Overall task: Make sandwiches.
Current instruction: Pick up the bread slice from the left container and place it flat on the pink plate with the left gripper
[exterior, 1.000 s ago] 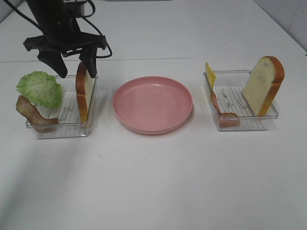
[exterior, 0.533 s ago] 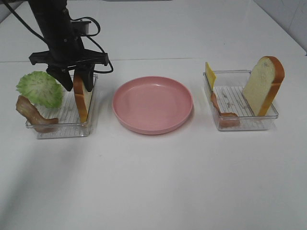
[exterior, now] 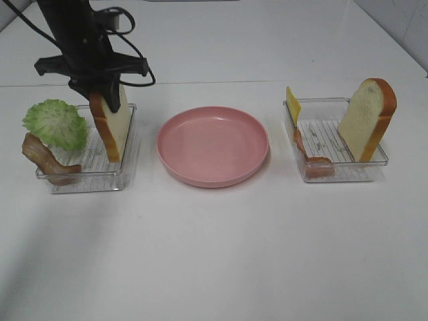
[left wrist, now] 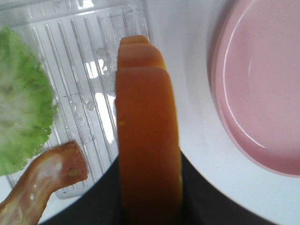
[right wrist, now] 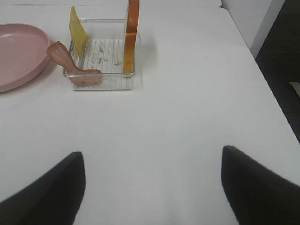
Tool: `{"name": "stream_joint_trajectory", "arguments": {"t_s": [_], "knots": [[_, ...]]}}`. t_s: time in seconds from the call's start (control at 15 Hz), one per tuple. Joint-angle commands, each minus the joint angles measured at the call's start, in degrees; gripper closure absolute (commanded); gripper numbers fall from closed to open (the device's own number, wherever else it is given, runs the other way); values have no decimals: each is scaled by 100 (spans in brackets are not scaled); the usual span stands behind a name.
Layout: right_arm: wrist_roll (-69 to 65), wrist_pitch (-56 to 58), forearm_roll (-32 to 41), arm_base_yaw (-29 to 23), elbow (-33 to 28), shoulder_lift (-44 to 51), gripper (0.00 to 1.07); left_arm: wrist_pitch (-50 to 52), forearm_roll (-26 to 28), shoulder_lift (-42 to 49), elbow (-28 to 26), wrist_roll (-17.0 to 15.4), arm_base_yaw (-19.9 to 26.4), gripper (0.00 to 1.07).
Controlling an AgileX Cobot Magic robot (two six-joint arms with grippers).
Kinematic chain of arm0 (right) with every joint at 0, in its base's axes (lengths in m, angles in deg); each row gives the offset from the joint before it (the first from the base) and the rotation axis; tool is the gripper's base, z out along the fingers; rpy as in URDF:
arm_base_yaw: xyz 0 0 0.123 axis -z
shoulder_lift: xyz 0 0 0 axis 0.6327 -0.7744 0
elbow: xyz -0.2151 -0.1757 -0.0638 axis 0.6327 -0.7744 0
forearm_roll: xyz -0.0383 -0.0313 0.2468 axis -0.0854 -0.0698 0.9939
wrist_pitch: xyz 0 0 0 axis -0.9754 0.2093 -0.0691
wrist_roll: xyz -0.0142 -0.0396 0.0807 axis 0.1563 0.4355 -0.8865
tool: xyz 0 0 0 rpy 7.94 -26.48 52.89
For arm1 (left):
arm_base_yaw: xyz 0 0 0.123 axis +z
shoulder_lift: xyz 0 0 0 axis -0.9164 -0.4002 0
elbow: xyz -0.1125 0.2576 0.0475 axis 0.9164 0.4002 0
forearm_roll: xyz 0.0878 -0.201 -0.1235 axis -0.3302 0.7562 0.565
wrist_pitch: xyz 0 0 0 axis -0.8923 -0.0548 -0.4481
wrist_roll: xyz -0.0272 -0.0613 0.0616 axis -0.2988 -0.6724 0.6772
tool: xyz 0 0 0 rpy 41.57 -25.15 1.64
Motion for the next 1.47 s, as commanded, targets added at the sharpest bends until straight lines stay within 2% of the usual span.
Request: {"name": "stream_joint_trajectory", "arguments": {"t_s": [0.07,0.2,0.33,0.4,0.6,0.73,0.8,1.07,1.13,1.47], "knots": [[-46,-52,-23,40,-6,97,32,-6,34,579,-23,23,-11,107],[-46,-52,-23,40,-6,97,32,29,97,831,-23,46,6,107],[-46,-52,-23,40,-6,97,32,189,378,980,-23,493,23,107],[-46,-52,-23,40,-6,97,32,510,1283,911,-23,1123,23,107],[-46,-52,-23,40,-6,97,32,825,2979,556,-17,2137,23,107],[-46,-52,-23,40,-6,97,32,848,3724,172,-17,2630,23,107],[-46,-52,-23,40,-6,97,32,854,3913,86,-17,2710,23,107],[-46,-52,-23,40,-6,97,32,980,5329,-739,-17,2727,6,107],[-46,-52,-23,40,-6,97,32,980,5506,-900,-17,2727,0,107],[-46,-52,-23,40,-6,97,32,991,5598,-1375,-17,2699,-69,107]]}}
